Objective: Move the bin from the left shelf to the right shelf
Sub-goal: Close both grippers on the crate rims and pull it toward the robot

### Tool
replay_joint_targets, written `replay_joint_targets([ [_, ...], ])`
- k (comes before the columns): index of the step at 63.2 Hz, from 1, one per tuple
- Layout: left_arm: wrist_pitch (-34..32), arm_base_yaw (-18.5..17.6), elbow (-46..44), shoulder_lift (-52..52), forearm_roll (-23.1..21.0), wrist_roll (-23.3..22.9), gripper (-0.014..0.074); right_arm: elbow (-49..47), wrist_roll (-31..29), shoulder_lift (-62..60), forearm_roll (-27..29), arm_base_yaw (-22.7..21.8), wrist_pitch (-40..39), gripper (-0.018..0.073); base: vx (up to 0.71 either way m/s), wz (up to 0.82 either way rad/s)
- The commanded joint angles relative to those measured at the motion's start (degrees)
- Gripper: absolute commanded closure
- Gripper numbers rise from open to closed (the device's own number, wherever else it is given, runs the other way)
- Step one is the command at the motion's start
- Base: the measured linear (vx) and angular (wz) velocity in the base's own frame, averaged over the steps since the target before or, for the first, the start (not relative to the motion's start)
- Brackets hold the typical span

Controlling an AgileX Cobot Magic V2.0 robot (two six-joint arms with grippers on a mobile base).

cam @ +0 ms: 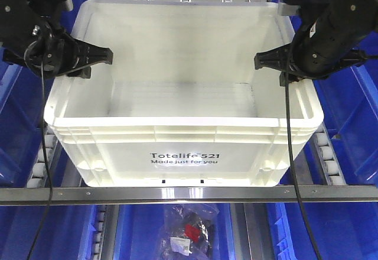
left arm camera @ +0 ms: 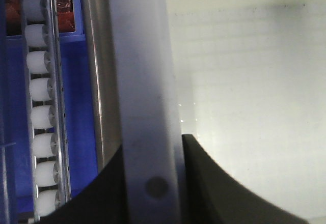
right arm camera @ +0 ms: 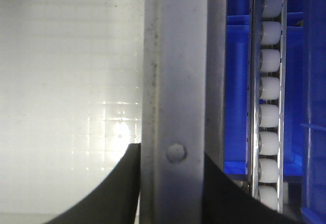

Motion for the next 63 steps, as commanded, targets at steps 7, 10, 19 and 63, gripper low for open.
replay_joint_targets([
  [7,-3.96,-0.03,-1.92,-5.69,0.20,1.21,0.0461,-1.97,-0.26,-5.18,-3.99,-0.53,-4.21,0.0461,0.00,0.00],
  [10,-3.66,-0.03,-1.92,-6.07,0.13,1.21,0.0461,-1.97,-0.26,-5.65,-3.91,-0.53,-4.21,0.0461,0.00,0.00],
  [19,-2.26,-0.03,-1.92,-7.95,-1.32,1.21,0.0461,-1.97,-0.26,-7.19,-3.68,-0.53,-4.15,0.0461,0.00,0.00],
  [63,-2.43,-0.03,-0.44,-13.04,-1.23,2.36,0.0461,0.44,-0.64,-11.22,-3.13,-0.53,-4.44,0.0460,0.00,0.00],
])
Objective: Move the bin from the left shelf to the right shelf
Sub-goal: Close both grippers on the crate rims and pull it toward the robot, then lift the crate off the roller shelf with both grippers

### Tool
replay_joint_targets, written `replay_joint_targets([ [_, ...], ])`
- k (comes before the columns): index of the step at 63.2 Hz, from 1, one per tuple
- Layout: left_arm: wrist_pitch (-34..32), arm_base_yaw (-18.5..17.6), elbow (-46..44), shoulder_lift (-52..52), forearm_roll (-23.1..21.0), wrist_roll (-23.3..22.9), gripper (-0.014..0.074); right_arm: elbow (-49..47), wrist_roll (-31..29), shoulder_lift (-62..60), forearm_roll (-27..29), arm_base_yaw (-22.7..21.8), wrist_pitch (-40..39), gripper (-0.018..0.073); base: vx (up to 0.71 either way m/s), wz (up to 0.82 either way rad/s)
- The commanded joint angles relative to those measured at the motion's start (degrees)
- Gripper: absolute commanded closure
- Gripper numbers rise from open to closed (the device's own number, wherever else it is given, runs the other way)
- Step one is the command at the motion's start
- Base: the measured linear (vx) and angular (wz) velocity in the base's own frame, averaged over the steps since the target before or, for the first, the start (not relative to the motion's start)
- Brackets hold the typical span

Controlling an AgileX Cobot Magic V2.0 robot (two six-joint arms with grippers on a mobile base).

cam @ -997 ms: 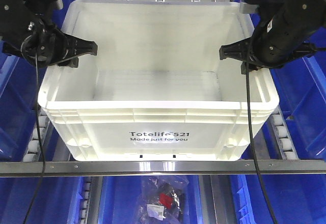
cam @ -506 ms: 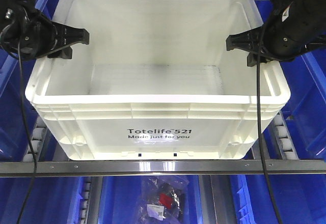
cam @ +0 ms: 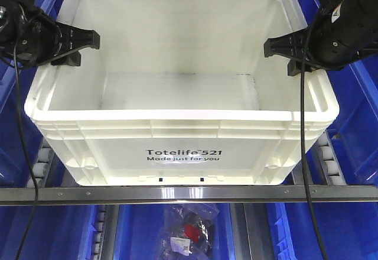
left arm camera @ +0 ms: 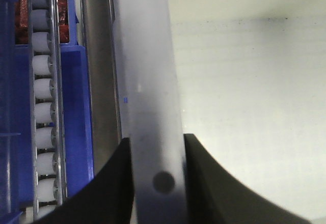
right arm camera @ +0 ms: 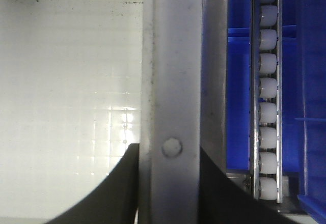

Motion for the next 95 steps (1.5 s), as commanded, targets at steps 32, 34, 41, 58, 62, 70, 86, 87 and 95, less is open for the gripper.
replay_joint_targets([
  [32,-7.99,-0.02,4.83,-9.74,0.66,2.43,0.0461,3.28,0.12,-7.66,-5.83,-0.67,-8.17,0.0460,0.00,0.00],
  [34,-7.99,-0.02,4.83,-9.74,0.66,2.43,0.0461,3.28,0.12,-7.66,-5.83,-0.67,-8.17,0.0460,0.00,0.00],
  [41,-7.99,-0.02,4.83,-9.74,0.66,2.43,0.0461,3.28,0.12,-7.66,-5.83,-0.67,-8.17,0.0460,0.00,0.00],
  [58,-7.99,-0.02,4.83,-9.74,0.66,2.43,0.0461,3.28,0.12,-7.66,-5.83,-0.67,-8.17,0.0460,0.00,0.00],
  [62,-7.99,-0.02,4.83,-9.74,0.66,2.43,0.0461,3.28,0.12,-7.66,-5.83,-0.67,-8.17,0.0460,0.00,0.00],
  [70,-7.99,-0.02,4.83,-9.74,0.66,2.43,0.0461,3.28,0.12,-7.66,-5.83,-0.67,-8.17,0.0460,0.00,0.00],
  [86,-7.99,-0.02,4.83,-9.74,0.66,2.43,0.0461,3.28,0.12,-7.66,-5.83,-0.67,-8.17,0.0460,0.00,0.00],
  [87,-7.99,-0.02,4.83,-9.74,0.66,2.43,0.0461,3.28,0.12,-7.66,-5.83,-0.67,-8.17,0.0460,0.00,0.00],
  [95,-7.99,-0.02,4.83,-9.74,0.66,2.43,0.0461,3.28,0.12,-7.66,-5.83,-0.67,-8.17,0.0460,0.00,0.00],
])
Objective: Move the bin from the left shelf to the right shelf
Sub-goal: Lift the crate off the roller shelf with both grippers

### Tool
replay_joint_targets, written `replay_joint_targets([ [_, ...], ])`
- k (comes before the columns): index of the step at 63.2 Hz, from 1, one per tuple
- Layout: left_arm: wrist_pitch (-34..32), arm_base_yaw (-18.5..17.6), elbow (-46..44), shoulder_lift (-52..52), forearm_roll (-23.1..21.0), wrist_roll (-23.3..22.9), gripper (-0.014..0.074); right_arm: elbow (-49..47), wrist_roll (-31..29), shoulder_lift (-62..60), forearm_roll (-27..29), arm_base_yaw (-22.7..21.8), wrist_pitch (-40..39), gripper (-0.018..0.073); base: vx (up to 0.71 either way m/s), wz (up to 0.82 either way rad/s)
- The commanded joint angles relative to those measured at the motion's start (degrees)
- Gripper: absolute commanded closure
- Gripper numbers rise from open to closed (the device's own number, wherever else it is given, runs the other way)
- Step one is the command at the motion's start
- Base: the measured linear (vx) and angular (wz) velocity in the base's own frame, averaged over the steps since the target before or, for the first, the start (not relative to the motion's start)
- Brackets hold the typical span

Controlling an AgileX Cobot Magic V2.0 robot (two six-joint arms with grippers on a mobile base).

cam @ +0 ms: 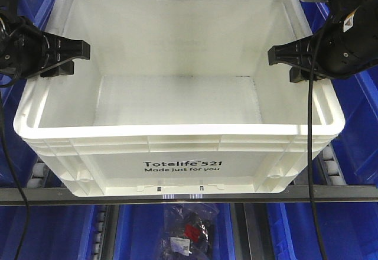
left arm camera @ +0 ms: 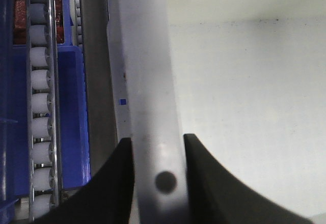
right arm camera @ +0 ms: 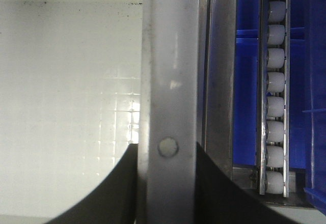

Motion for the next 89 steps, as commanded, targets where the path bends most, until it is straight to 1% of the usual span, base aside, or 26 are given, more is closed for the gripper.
replay_joint_targets([
  [1,-4.93,0.09,-2.35,-3.66,1.65,2.42,0.0461,-2.03,0.64,-2.71,-6.99,-1.11,-5.81,0.0460,0.00,0.00],
  [89,-4.93,0.09,-2.35,-3.66,1.65,2.42,0.0461,-2.03,0.64,-2.71,-6.99,-1.11,-5.81,0.0460,-0.01,0.00],
])
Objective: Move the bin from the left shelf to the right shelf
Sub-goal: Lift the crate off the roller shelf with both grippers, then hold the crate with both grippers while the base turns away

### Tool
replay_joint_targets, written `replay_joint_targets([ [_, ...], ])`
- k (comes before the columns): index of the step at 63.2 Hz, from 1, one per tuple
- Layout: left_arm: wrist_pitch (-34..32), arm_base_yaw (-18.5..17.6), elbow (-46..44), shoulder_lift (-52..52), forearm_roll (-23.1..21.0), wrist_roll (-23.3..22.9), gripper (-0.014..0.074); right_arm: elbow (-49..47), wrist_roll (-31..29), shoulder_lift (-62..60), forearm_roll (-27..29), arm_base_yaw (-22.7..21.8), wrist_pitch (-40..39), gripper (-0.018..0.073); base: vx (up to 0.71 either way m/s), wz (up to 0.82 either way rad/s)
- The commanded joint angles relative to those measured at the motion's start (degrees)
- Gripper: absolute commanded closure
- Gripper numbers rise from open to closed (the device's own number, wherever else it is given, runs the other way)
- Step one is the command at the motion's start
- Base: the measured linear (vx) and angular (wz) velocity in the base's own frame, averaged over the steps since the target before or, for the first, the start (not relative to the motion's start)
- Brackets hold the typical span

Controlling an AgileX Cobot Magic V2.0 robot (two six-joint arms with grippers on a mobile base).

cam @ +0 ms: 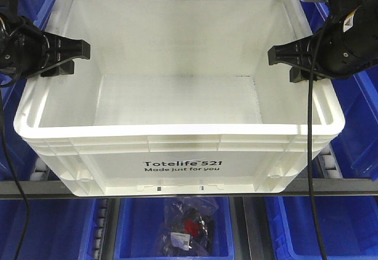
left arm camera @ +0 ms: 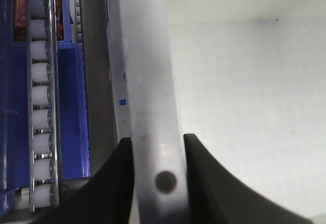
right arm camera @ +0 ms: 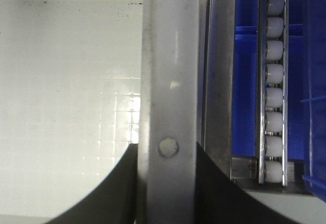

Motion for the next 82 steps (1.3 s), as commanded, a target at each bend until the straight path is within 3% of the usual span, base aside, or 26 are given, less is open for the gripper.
replay_joint_targets([
  [1,-4.75,0.09,-2.35,-3.66,1.65,2.42,0.0461,-2.03,0.64,-2.71,-6.92,-1.11,-5.81,0.0460,-0.10,0.01],
  [82,-4.74,0.09,-2.35,-3.68,1.65,2.42,0.0461,-2.03,0.64,-2.71,-6.92,-1.11,-5.81,0.0460,-0.16,-0.03],
])
